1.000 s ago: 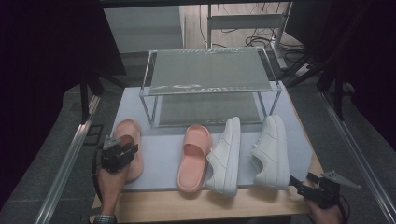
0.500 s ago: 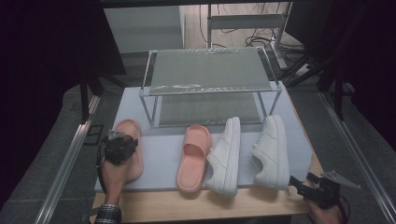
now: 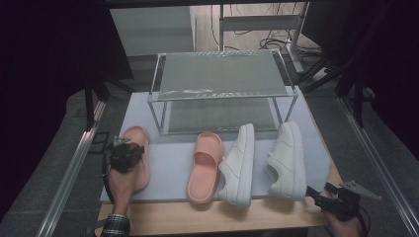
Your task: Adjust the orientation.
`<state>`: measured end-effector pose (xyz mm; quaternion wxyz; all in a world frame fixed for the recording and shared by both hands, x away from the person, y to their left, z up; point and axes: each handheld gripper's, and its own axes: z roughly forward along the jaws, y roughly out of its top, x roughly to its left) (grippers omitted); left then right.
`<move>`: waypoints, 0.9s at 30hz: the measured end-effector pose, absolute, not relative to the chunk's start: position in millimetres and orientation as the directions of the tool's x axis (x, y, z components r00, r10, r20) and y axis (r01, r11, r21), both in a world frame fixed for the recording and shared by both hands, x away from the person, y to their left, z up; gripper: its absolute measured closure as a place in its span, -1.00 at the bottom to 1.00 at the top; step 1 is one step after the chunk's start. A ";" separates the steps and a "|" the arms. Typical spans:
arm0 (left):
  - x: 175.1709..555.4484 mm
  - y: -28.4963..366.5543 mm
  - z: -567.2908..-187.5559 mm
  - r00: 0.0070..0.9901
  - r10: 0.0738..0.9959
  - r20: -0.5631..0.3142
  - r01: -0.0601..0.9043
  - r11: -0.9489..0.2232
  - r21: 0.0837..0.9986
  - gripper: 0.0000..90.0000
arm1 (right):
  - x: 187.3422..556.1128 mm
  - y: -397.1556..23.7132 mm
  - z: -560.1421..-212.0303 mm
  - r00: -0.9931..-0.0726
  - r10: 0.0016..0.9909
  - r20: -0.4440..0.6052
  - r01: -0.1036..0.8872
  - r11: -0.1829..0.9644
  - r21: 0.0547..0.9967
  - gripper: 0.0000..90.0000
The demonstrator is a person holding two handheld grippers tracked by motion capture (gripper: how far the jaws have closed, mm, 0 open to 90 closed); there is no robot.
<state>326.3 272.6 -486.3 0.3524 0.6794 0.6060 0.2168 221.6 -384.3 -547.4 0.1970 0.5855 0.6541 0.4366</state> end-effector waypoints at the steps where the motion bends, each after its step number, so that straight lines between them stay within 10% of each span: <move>1: 325.9 273.4 -485.4 0.171 0.977 -0.130 0.670 -0.019 0.743 0.82 | 221.7 -384.4 -547.5 -0.237 0.938 0.252 0.593 -0.066 0.803 -0.65; 27: 288.6 286.4 -466.2 0.252 0.967 -0.047 0.627 -0.126 0.769 0.90 | 221.6 -384.1 -547.5 -0.236 0.938 0.252 0.593 -0.067 0.803 -0.65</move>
